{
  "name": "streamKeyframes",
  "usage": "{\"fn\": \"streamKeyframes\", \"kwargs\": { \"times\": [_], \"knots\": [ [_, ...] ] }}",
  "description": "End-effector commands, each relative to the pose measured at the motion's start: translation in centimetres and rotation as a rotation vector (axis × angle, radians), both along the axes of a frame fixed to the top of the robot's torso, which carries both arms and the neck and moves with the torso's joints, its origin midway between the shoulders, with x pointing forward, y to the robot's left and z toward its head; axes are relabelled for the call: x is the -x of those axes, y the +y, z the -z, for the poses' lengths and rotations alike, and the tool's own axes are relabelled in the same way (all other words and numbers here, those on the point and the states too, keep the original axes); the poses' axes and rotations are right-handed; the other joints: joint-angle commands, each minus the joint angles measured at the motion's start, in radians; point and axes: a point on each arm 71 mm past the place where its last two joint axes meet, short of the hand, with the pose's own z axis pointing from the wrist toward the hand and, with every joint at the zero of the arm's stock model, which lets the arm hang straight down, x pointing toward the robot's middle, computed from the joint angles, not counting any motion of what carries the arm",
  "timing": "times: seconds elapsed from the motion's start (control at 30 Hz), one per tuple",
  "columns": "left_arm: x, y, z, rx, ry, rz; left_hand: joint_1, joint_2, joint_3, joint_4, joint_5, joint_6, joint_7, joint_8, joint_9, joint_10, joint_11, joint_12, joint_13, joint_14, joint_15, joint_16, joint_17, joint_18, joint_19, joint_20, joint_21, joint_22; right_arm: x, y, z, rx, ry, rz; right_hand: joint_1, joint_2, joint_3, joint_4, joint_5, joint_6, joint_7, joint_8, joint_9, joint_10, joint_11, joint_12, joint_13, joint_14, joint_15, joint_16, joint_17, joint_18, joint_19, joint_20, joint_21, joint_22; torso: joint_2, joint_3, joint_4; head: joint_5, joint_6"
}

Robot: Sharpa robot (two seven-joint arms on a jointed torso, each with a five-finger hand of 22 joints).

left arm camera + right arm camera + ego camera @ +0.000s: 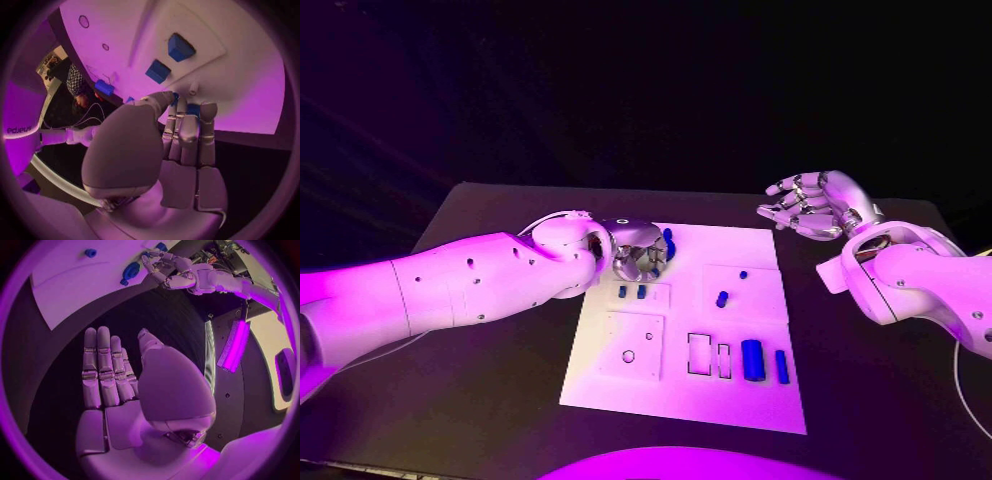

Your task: Assemble the parts on the task board

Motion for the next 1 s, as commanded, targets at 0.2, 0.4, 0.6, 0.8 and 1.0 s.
{"fn": "streamKeyframes", "kwargs": {
  "times": [0.2,0.4,0.6,0.8,1.0],
  "knots": [
    [0.2,1.1,-1.4,0.092,0.049,-0.037,-0.051,-0.014,-0.006,0.005,-0.004,0.012,-0.001,-0.021,-0.006,0.016,0.004,-0.034,-0.01,0.005,0.004,0.006,-0.009,-0.017,-0.001,0.004,0.001,-0.002,0.1,0.1,0.0,-0.001,-0.003,-0.02,-0.002,-0.01,0.003,-0.001,0.005,-0.005,0.01,0.006,-0.002,-0.004,0.008,-0.004,-0.005,-0.009,0.003,-0.011,-0.003,0.01,0.0,0.009,-0.008,-0.006,-0.001,0.001,0.0013,0.002,0.002],
    [0.3,2.1,-1.7,0.096,0.064,-0.059,-0.054,-0.015,-0.007,0.006,-0.005,0.012,-0.002,-0.022,-0.006,0.018,0.004,-0.037,-0.011,0.005,0.005,0.007,-0.009,-0.017,-0.002,0.005,0.0,-0.003,0.1,0.1,0.1,0.0,-0.003,-0.019,-0.002,-0.01,0.003,-0.001,0.005,-0.005,0.01,0.006,-0.002,-0.004,0.009,-0.005,-0.007,-0.01,0.004,-0.014,-0.004,0.01,-0.001,0.009,-0.01,-0.008,0.0,0.0008,0.0004,0.002,0.001],
    [0.2,3.2,-1.6,0.067,0.084,-0.081,-0.058,-0.019,-0.008,0.007,-0.005,0.013,-0.002,-0.024,-0.007,0.021,0.003,-0.041,-0.012,0.004,0.005,0.007,-0.011,-0.017,-0.003,0.005,-0.001,-0.003,0.1,0.1,0.1,0.0,-0.002,-0.019,-0.002,-0.01,0.002,-0.002,0.005,-0.006,0.011,0.006,-0.003,-0.006,0.01,-0.006,-0.012,-0.013,0.005,-0.019,-0.007,0.01,-0.002,0.011,-0.013,-0.013,0.0,0.0013,0.0008,0.001,0.0],
    [0.1,3.6,-1.4,0.046,0.087,-0.086,-0.062,-0.023,-0.01,0.008,-0.006,0.014,-0.002,-0.027,-0.007,0.023,0.004,-0.045,-0.013,0.002,0.005,0.005,-0.017,-0.016,-0.008,0.006,-0.005,-0.009,0.1,0.1,0.1,0.0,-0.001,-0.02,-0.002,-0.01,0.002,-0.002,0.005,-0.007,0.012,0.006,-0.004,-0.007,0.011,-0.007,-0.015,-0.014,0.006,-0.023,-0.008,0.01,-0.003,0.012,-0.016,-0.017,0.001,0.001,0.0008,0.003,-0.001],
    [-0.1,3.6,-1.3,0.036,0.084,-0.086,-0.062,-0.023,-0.01,0.008,-0.006,0.014,-0.002,-0.027,-0.007,0.023,0.004,-0.045,-0.013,0.002,0.005,0.005,-0.017,-0.016,-0.008,0.006,-0.005,-0.009,0.1,0.1,0.1,-0.001,-0.001,-0.02,-0.002,-0.01,0.002,-0.002,0.005,-0.007,0.012,0.006,-0.004,-0.008,0.011,-0.007,-0.017,-0.015,0.006,-0.025,-0.009,0.01,-0.004,0.012,-0.017,-0.019,0.0,0.0016,-0.0005,0.005,-0.002]
  ]
}}
